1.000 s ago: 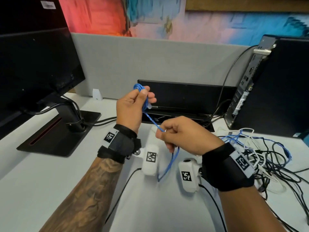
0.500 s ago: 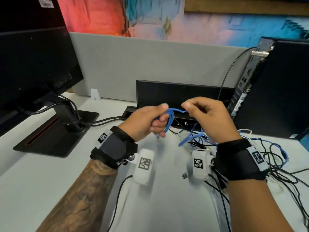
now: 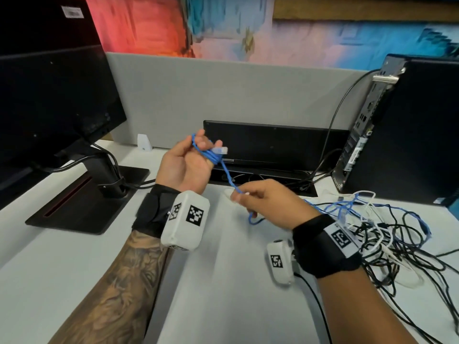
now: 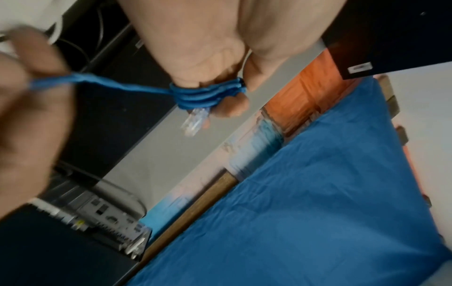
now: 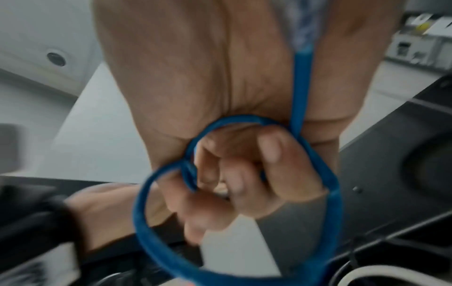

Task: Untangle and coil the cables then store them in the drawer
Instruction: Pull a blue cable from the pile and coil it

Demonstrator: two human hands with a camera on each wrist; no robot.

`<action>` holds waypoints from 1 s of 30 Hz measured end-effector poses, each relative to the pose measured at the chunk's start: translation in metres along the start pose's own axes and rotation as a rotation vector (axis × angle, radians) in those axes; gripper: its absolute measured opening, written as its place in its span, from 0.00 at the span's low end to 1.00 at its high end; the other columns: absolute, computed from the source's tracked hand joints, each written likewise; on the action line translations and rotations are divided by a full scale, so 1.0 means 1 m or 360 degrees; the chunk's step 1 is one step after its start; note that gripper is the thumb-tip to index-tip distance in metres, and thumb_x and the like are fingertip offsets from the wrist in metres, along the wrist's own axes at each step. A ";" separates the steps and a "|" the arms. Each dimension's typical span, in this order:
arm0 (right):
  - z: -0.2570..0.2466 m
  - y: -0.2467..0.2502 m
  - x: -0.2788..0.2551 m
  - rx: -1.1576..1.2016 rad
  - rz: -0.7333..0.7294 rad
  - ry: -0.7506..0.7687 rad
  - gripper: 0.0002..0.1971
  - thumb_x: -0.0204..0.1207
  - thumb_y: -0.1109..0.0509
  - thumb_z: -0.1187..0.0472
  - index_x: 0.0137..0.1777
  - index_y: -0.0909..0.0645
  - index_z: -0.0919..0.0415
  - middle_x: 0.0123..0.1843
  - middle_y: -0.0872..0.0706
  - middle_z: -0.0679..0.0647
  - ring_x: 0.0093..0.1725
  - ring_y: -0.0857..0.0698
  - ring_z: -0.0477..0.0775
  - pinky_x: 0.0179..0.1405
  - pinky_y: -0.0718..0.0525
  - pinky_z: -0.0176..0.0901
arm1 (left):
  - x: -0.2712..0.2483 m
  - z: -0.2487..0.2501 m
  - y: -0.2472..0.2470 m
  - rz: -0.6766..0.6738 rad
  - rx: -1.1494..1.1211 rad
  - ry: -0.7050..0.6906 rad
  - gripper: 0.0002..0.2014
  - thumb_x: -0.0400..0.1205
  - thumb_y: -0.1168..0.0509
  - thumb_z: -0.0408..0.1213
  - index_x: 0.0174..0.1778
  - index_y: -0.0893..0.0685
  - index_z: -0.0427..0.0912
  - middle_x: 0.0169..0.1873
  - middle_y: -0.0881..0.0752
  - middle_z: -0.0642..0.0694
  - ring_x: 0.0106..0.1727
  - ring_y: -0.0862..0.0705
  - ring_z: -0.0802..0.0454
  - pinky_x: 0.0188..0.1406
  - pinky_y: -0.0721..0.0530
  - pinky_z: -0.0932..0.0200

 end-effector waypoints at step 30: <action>0.020 0.037 -0.007 0.0302 0.0240 0.0149 0.08 0.84 0.28 0.56 0.44 0.12 0.55 0.48 0.12 0.53 0.48 0.12 0.54 0.49 0.09 0.51 | -0.018 -0.021 -0.014 -0.0342 0.0816 0.0657 0.27 0.89 0.49 0.54 0.24 0.27 0.46 0.15 0.35 0.55 0.15 0.37 0.60 0.27 0.25 0.63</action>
Point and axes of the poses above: each hand's wrist, its own x-axis towards the middle knuckle, its own y-axis out of the back of the hand, z = x × y, the point moved 5 cm from there along x, towards the middle knuckle
